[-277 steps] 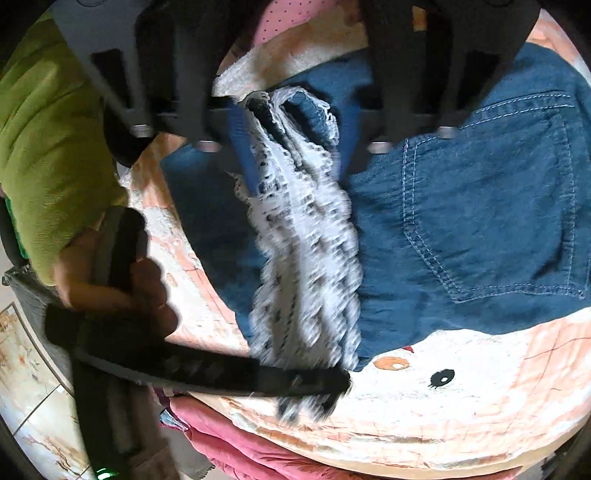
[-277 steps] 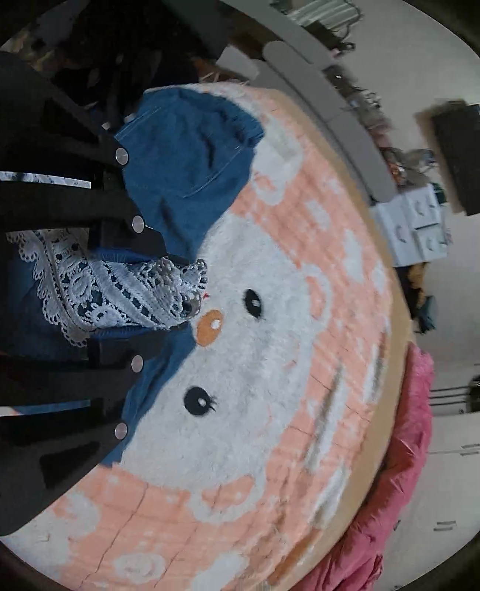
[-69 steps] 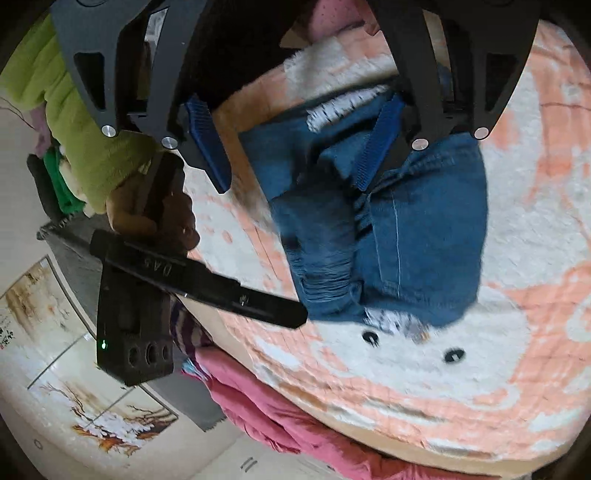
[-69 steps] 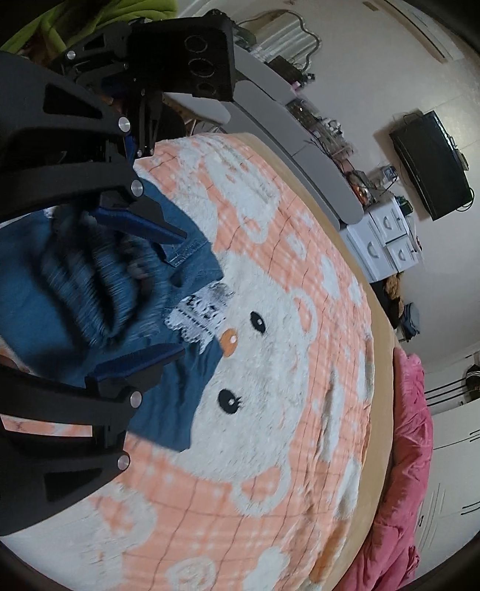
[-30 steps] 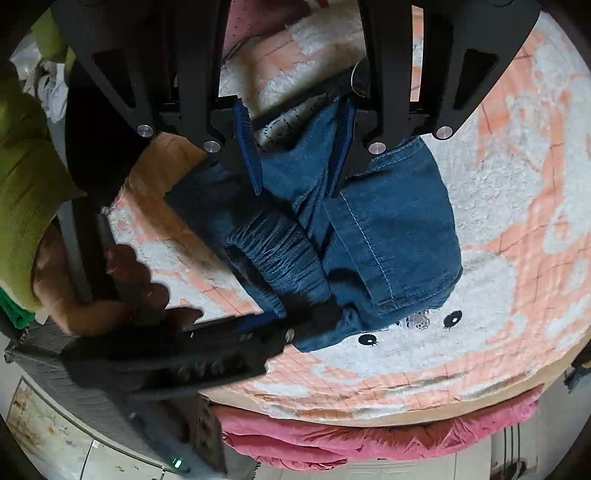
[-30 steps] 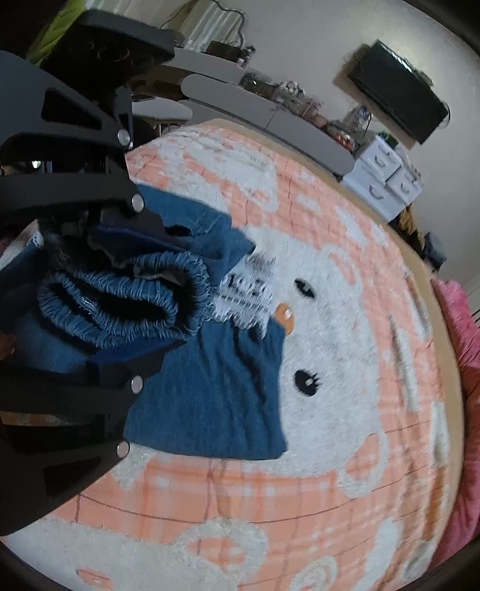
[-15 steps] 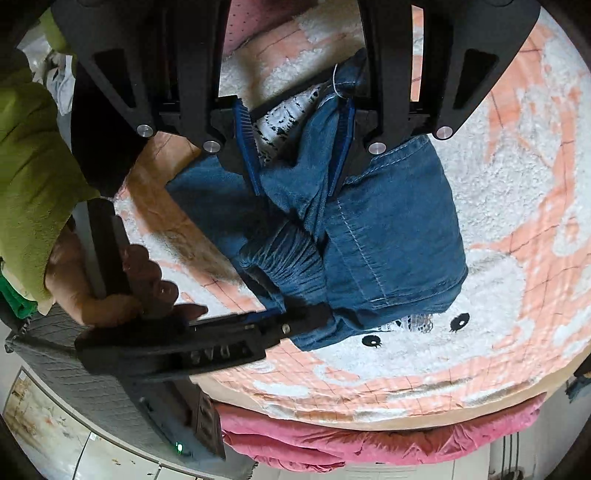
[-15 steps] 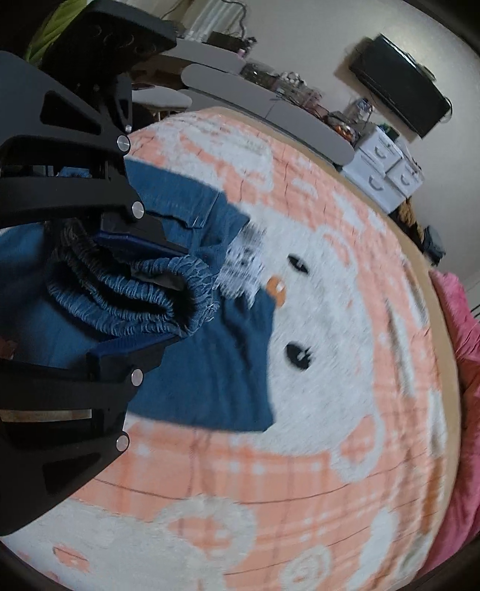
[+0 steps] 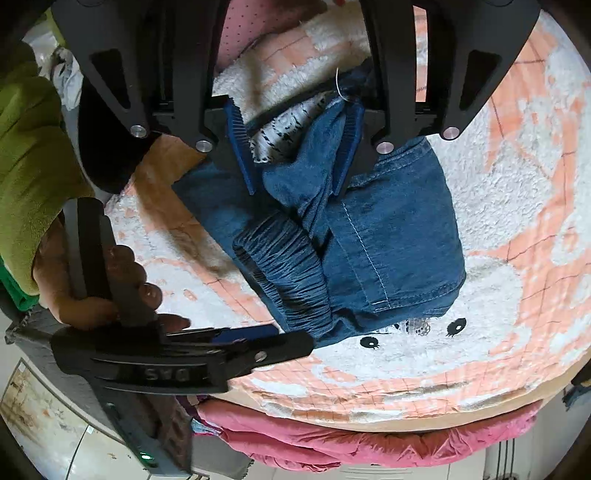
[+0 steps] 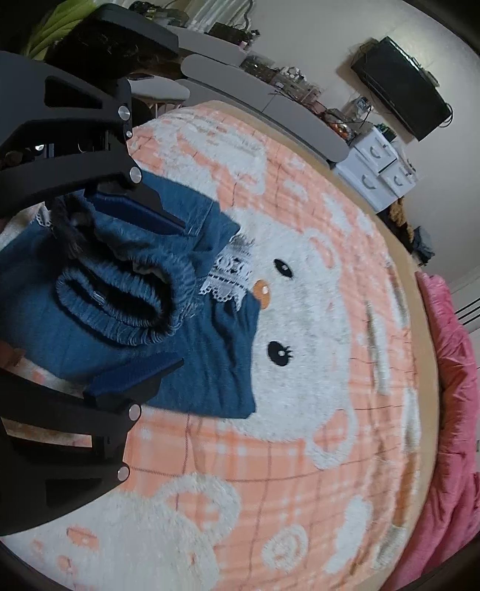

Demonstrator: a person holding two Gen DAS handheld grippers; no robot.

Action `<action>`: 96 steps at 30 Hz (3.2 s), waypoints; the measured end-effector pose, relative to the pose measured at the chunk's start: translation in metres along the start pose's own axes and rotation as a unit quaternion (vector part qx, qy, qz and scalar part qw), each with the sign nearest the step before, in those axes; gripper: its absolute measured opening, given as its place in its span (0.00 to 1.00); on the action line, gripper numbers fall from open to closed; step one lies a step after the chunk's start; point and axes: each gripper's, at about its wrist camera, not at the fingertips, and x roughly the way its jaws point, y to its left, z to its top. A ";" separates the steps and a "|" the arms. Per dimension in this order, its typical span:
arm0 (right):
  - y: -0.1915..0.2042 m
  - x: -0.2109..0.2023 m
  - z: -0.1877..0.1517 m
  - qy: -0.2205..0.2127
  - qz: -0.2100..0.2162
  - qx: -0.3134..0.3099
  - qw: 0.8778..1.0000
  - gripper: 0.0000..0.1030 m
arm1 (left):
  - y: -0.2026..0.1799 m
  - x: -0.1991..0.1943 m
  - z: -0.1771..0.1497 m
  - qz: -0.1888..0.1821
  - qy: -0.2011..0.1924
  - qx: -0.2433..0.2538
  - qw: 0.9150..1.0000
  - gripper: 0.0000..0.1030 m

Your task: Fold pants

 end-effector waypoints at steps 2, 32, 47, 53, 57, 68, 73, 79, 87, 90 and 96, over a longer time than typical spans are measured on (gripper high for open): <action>0.005 -0.009 -0.002 -0.010 0.004 -0.009 1.000 0.64 | 0.002 -0.005 -0.001 -0.007 -0.002 -0.007 1.000 0.38; 0.089 -0.007 -0.071 0.042 -0.026 -0.258 0.965 0.37 | 0.070 -0.038 0.030 0.009 -0.006 -0.073 0.997 0.52; 0.069 0.019 -0.064 0.088 -0.017 -0.217 0.972 0.15 | 0.070 0.023 0.052 -0.003 0.050 -0.063 0.997 0.48; 0.057 -0.012 -0.067 0.078 0.019 -0.210 0.974 0.14 | 0.073 0.025 0.051 -0.008 0.048 -0.066 0.997 0.48; 0.049 -0.021 -0.075 0.079 0.005 -0.220 0.972 0.14 | 0.074 0.027 0.051 -0.015 0.047 -0.066 0.997 0.48; 0.094 -0.054 -0.092 0.007 -0.009 -0.304 0.953 0.29 | 0.075 0.031 0.054 -0.021 0.057 -0.063 0.996 0.48; 0.146 -0.031 -0.109 0.011 -0.005 -0.404 0.915 0.29 | 0.078 0.032 0.059 -0.028 0.066 -0.064 0.995 0.48; 0.162 0.021 -0.112 0.027 -0.066 -0.478 0.876 0.29 | 0.077 0.031 0.062 -0.024 0.073 -0.051 0.996 0.48; 0.161 0.033 -0.123 0.064 -0.045 -0.503 0.861 0.06 | 0.074 0.033 0.070 0.006 0.068 -0.029 0.997 0.48; 0.155 0.029 -0.130 0.071 -0.037 -0.497 0.864 0.04 | 0.072 0.037 0.069 0.015 0.067 -0.023 0.997 0.48; 0.141 0.034 -0.127 0.069 -0.006 -0.437 0.897 0.07 | 0.063 0.050 0.061 0.040 0.061 -0.001 0.997 0.48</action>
